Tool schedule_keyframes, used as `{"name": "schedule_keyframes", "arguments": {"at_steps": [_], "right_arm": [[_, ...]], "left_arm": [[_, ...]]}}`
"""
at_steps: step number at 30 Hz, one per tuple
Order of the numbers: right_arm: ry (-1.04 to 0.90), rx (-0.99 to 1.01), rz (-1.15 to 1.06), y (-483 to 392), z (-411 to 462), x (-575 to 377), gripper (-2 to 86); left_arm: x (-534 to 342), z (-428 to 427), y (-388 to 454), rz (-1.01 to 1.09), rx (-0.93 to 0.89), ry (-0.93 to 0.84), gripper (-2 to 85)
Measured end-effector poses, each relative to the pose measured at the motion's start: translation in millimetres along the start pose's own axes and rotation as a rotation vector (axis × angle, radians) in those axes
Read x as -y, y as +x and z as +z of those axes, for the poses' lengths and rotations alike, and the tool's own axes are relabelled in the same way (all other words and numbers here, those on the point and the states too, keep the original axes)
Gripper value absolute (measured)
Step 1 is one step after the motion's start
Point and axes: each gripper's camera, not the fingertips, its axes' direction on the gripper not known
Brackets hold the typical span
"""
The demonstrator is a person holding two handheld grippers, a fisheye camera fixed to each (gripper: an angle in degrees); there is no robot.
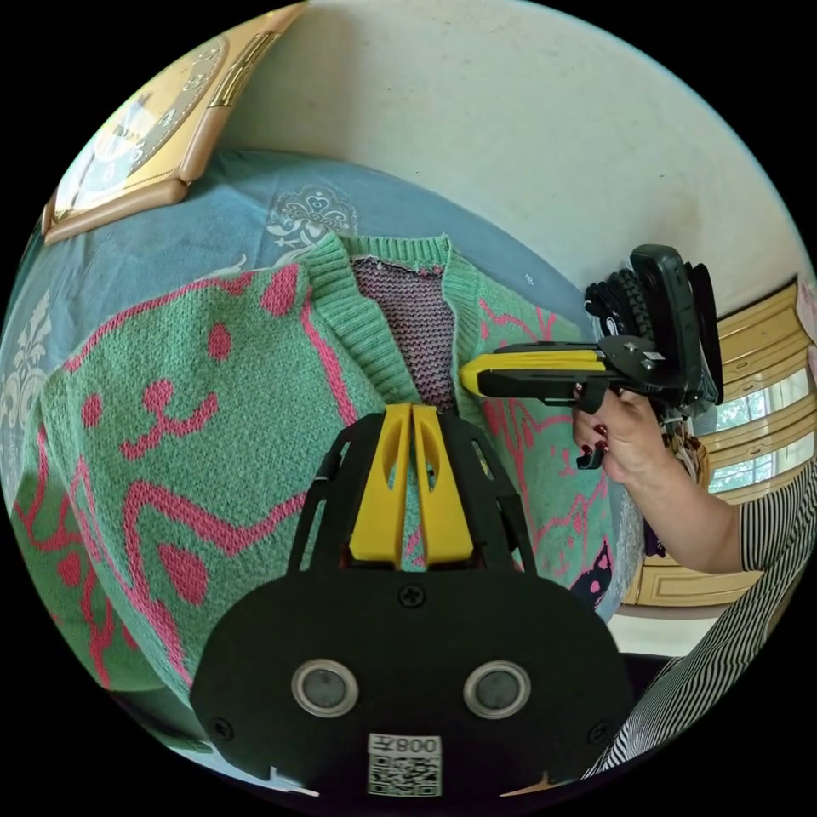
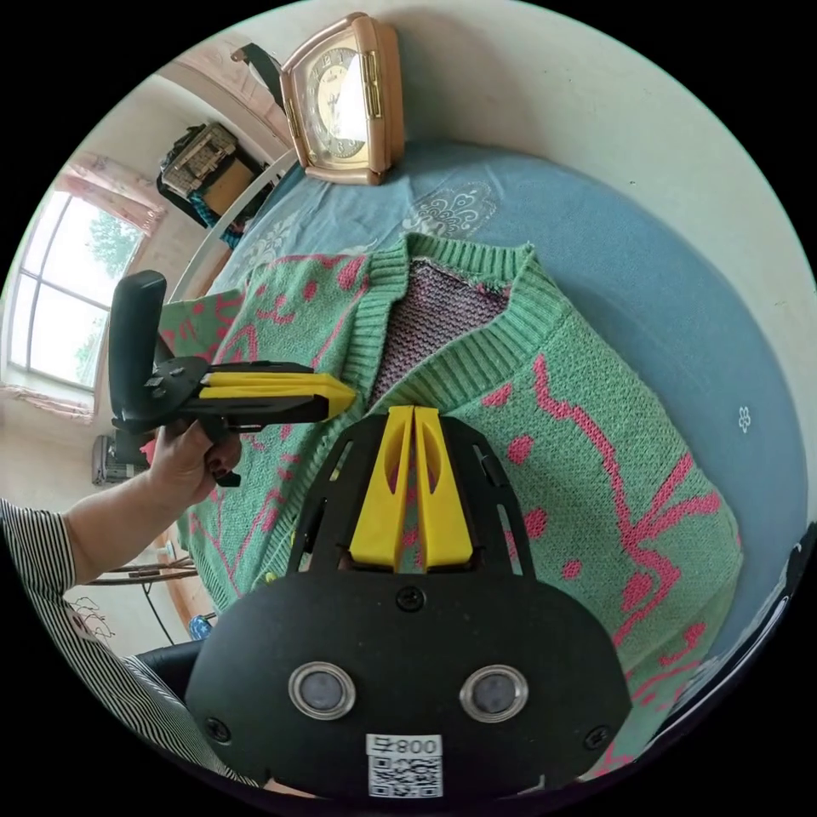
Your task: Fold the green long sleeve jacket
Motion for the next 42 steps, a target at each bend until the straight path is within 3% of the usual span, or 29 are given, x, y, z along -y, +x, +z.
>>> {"name": "schedule_keyframes", "arguments": {"at_steps": [6, 15, 23, 27, 35, 37, 42], "right_arm": [[0.011, 0.023, -0.010, -0.3, 26.0, -2.3, 0.1], [0.020, -0.019, -0.018, 2.5, 69.7, -20.7, 0.1], [0.037, 0.023, 0.030, 26.4, 115.4, -47.6, 0.0], [0.037, 0.053, 0.052, 40.0, 140.8, -59.7, 0.0], [0.159, 0.117, 0.144, 81.8, 178.5, -139.4, 0.1], [0.144, 0.116, 0.174, 86.8, 200.5, -165.4, 0.1], [0.073, 0.109, 0.177, 77.3, 251.8, -236.3, 0.1]], "left_arm": [[21.8, -2.6, 8.1, -0.004, -0.061, 0.006, 0.2], [40.3, -10.5, 50.5, 0.010, 0.001, 0.012, 0.2], [47.7, -39.7, 115.9, 0.133, 0.085, 0.135, 0.3], [65.0, -9.3, 137.5, 0.141, 0.129, -0.027, 0.2], [65.9, -2.1, 169.0, 0.124, 0.065, 0.050, 0.2], [68.7, 22.8, 176.9, 0.126, 0.102, -0.049, 0.2], [72.1, 20.8, 199.3, 0.117, 0.052, 0.009, 0.2]]}}
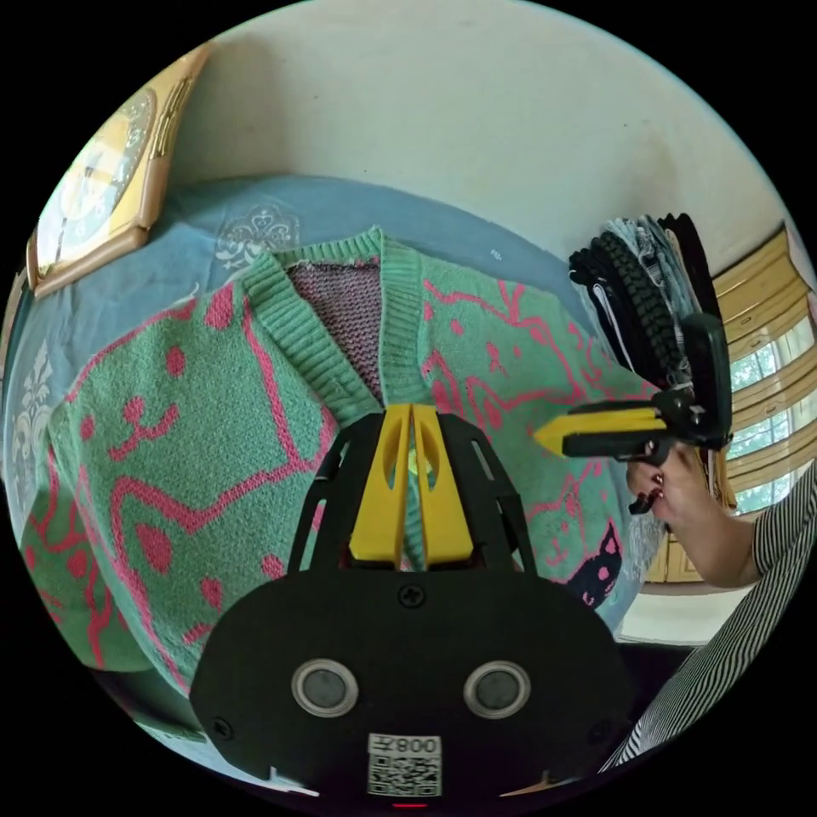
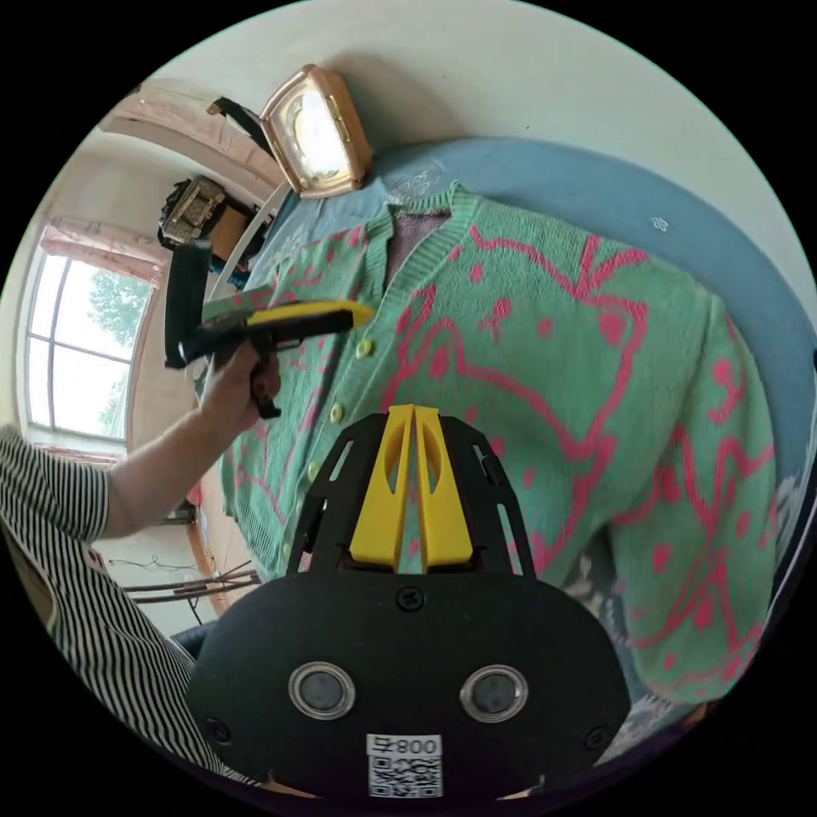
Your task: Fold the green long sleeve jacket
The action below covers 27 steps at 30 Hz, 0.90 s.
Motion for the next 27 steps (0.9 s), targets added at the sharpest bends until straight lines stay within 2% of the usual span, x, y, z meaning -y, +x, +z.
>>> {"name": "schedule_keyframes", "arguments": {"at_steps": [3, 7, 11, 13, 17, 19, 22, 24, 27], "right_arm": [[-0.069, -0.018, 0.006, -0.7, 21.8, -69.0, 0.1], [-0.246, -0.041, 0.087, 4.1, 69.7, -182.8, 0.1], [-0.373, -0.042, 0.171, 15.2, 122.5, -273.4, 0.0], [-0.440, -0.081, 0.176, 24.6, 158.6, -304.0, 0.1], [-0.340, -0.033, 0.224, 43.6, 185.5, -338.6, 0.0], [-0.363, -0.039, 0.237, 53.1, 211.7, -358.8, 0.1], [-0.286, 0.113, 0.364, 84.1, 233.2, -394.9, 0.2], [-0.162, 0.184, 0.443, 101.8, 227.1, -418.0, 0.3], [0.036, 0.136, 0.575, 147.4, 209.7, -461.5, 1.0]], "left_arm": [[-9.3, -2.7, 27.0, 0.043, -0.037, 0.011, 0.2], [-25.3, 19.4, 62.6, 0.047, -0.181, -0.088, 0.2], [-37.8, 49.3, 90.4, 0.050, -0.163, -0.215, 0.2], [-40.9, 57.9, 98.4, 0.004, -0.182, -0.197, 0.3], [-29.5, 57.4, 126.1, 0.013, -0.155, -0.214, 0.4], [-25.3, 64.7, 150.4, 0.053, -0.127, -0.254, 0.7], [-16.1, 67.7, 182.6, 0.094, -0.179, -0.246, 1.5], [-6.7, 65.3, 208.8, 0.156, -0.204, -0.209, 2.7], [10.9, 75.5, 255.4, 0.254, -0.299, -0.178, 6.1]]}}
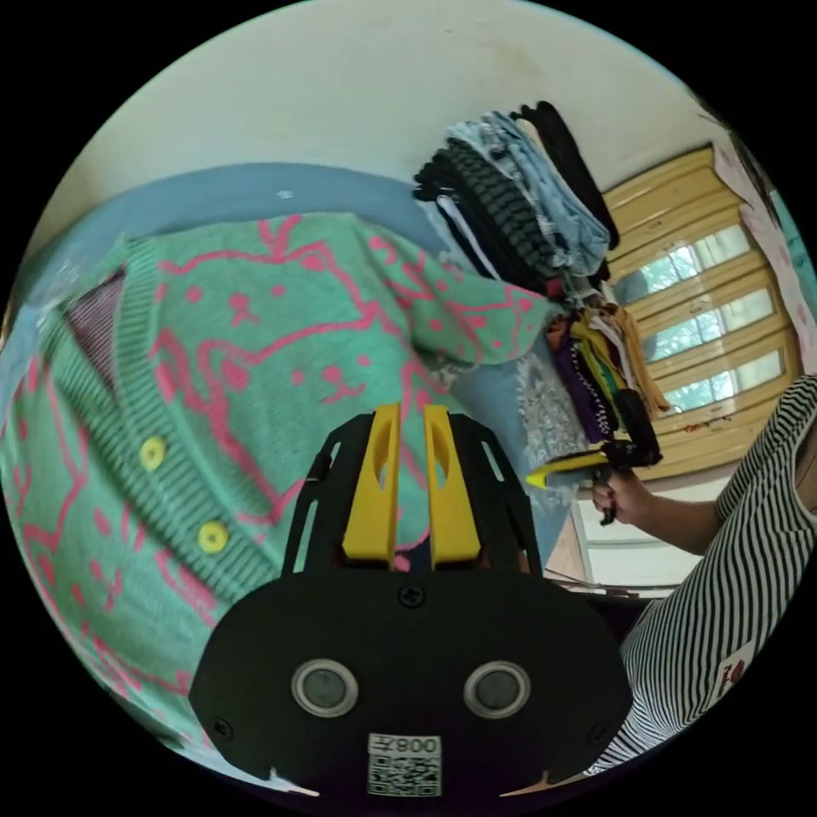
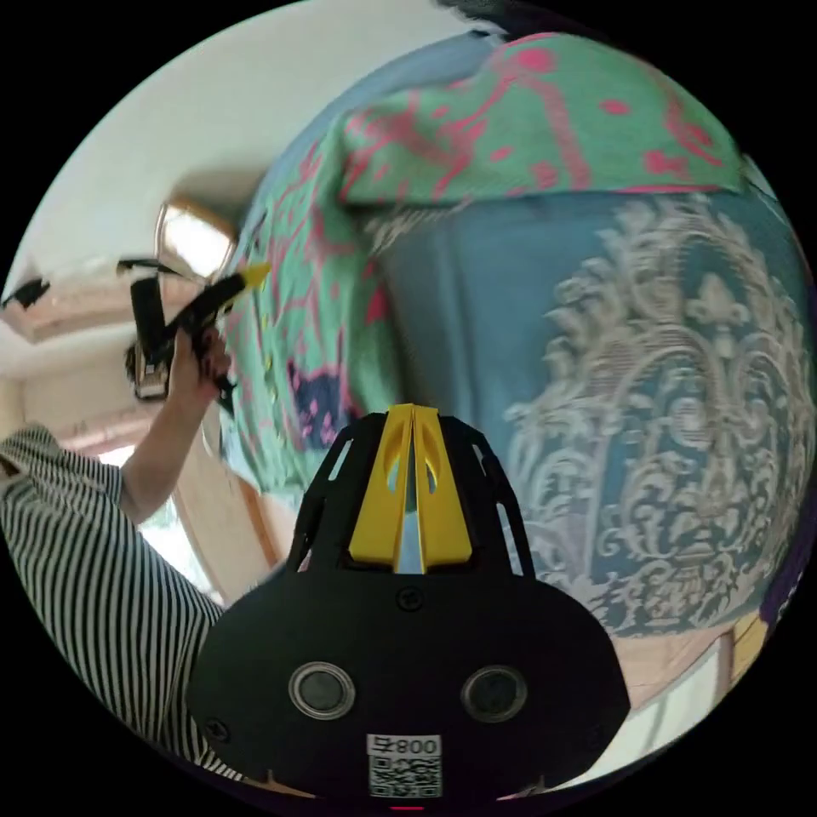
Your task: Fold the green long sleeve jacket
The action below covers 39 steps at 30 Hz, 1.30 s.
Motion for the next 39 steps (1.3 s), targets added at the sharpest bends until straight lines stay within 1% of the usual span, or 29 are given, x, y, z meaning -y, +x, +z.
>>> {"name": "schedule_keyframes", "arguments": {"at_steps": [2, 3, 5, 7, 8, 11, 15, 19, 24, 26, 29, 32, 35, 36, 39], "right_arm": [[0.181, 0.012, 0.160, 68.6, -22.0, -4.7, 2.4], [0.235, 0.035, 0.192, 86.2, -28.3, -6.3, 2.9], [0.452, 0.087, 0.294, 149.3, -51.8, -15.9, 5.4], [0.585, 0.092, 0.336, 185.8, -65.2, -22.5, 7.1], [0.650, 0.075, 0.353, 204.4, -71.6, -25.8, 7.8], [0.738, 0.011, 0.333, 237.6, -80.6, -30.0, 8.4], [0.743, -0.050, 0.263, 267.2, -74.9, -29.8, 8.7], [0.702, 0.132, 0.180, 312.8, -53.6, -25.7, 7.7], [0.708, 0.216, 0.120, 329.8, -56.5, -39.2, 3.8], [0.726, 0.267, 0.054, 318.5, -66.3, -52.1, 3.0], [0.733, 0.333, -0.016, 288.4, -76.0, -66.4, 2.4], [0.722, 0.361, -0.056, 249.7, -84.6, -72.5, 2.1], [0.685, 0.400, -0.099, 212.1, -92.1, -67.1, 2.0], [0.679, 0.406, -0.110, 204.7, -94.1, -65.1, 2.0], [0.651, 0.373, -0.139, 168.4, -109.5, -52.8, 1.9]], "left_arm": [[23.1, 21.6, 20.7, 0.065, -0.090, -0.018, 7.5], [40.2, 37.1, 36.5, 0.113, -0.134, -0.033, 8.0], [67.4, 59.5, 65.4, 0.214, -0.180, -0.049, 8.7], [101.1, 85.0, 103.4, 0.327, -0.204, -0.063, 9.4], [108.5, 90.6, 111.9, 0.351, -0.213, -0.064, 9.6], [136.1, 112.5, 145.3, 0.414, -0.249, -0.051, 9.9], [149.6, 139.7, 179.1, 0.480, -0.245, -0.078, 10.3], [148.6, 157.4, 192.6, 0.473, -0.224, -0.112, 10.2], [131.0, 146.9, 194.8, 0.428, -0.221, -0.084, 10.3], [117.9, 134.3, 197.0, 0.404, -0.213, -0.046, 10.4], [89.7, 112.7, 202.6, 0.359, -0.259, 0.006, 10.8], [57.4, 102.3, 214.2, 0.365, -0.286, -0.008, 12.0], [31.3, 100.1, 227.9, 0.389, -0.274, -0.050, 12.0], [24.1, 98.5, 232.5, 0.406, -0.273, -0.063, 11.2], [9.7, 86.6, 232.1, 0.390, -0.173, -0.045, 6.3]]}}
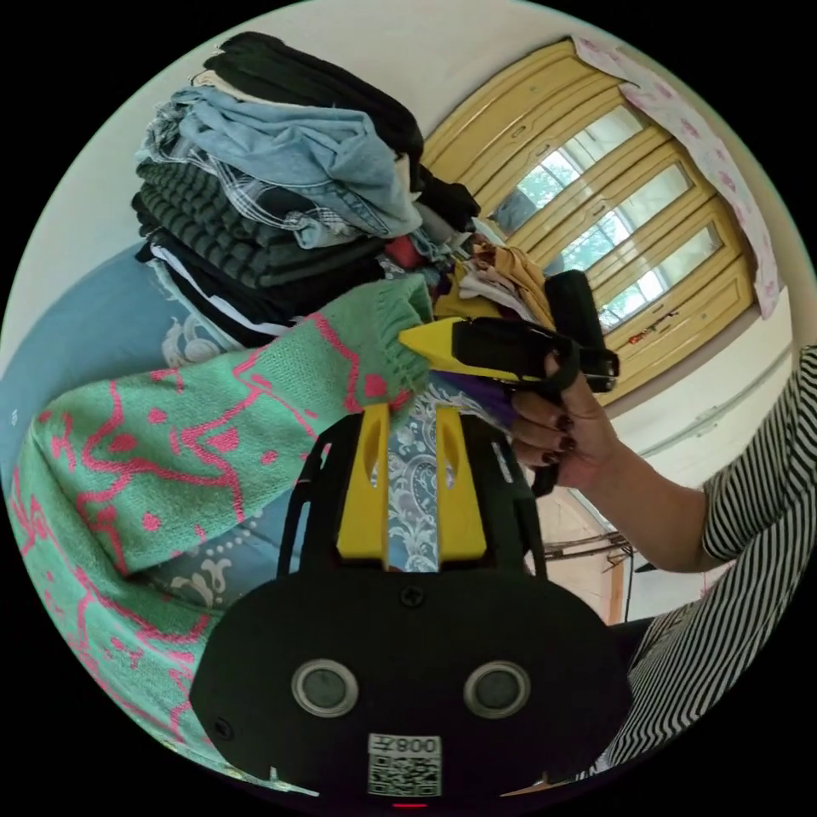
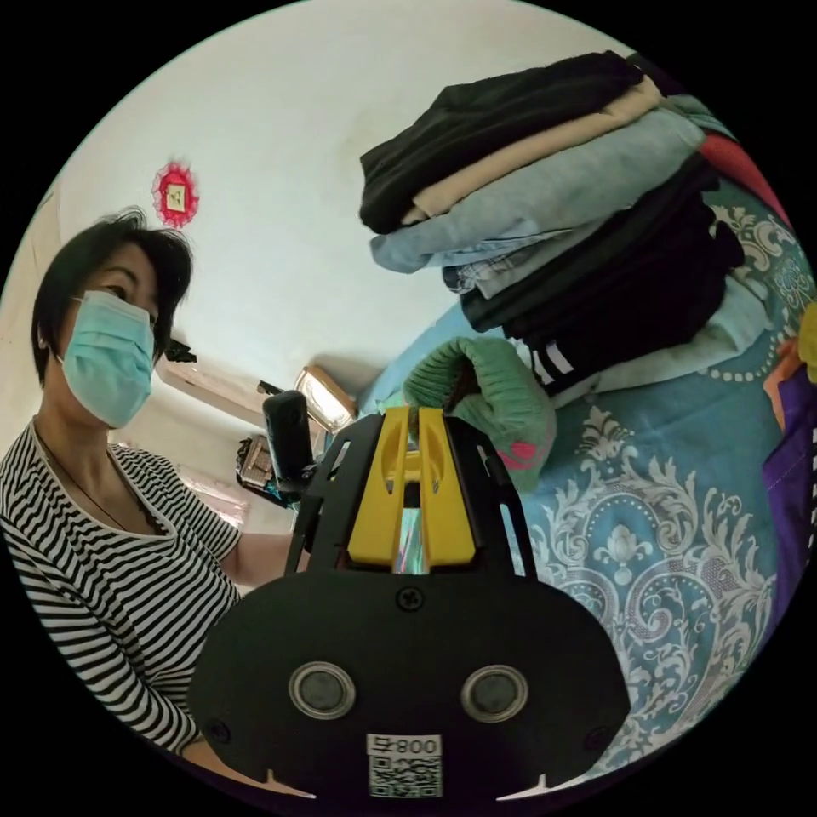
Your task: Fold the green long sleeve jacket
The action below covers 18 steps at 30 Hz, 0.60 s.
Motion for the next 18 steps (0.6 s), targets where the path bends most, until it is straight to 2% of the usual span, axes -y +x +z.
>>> {"name": "schedule_keyframes", "arguments": {"at_steps": [9, 13, 18], "right_arm": [[-0.022, 0.121, -0.139, -136.2, 43.7, 90.9, 1.7], [-0.058, 0.262, -0.242, -222.7, 100.8, 146.6, 1.6], [-0.205, 0.426, -0.351, -332.9, 199.1, 196.1, 1.4]], "left_arm": [[-84.0, -121.9, -18.0, -0.122, 0.044, 0.237, 3.1], [-150.0, -205.7, -35.4, -0.235, 0.085, 0.412, 2.9], [-255.2, -295.8, -60.3, -0.398, 0.134, 0.602, 2.8]]}}
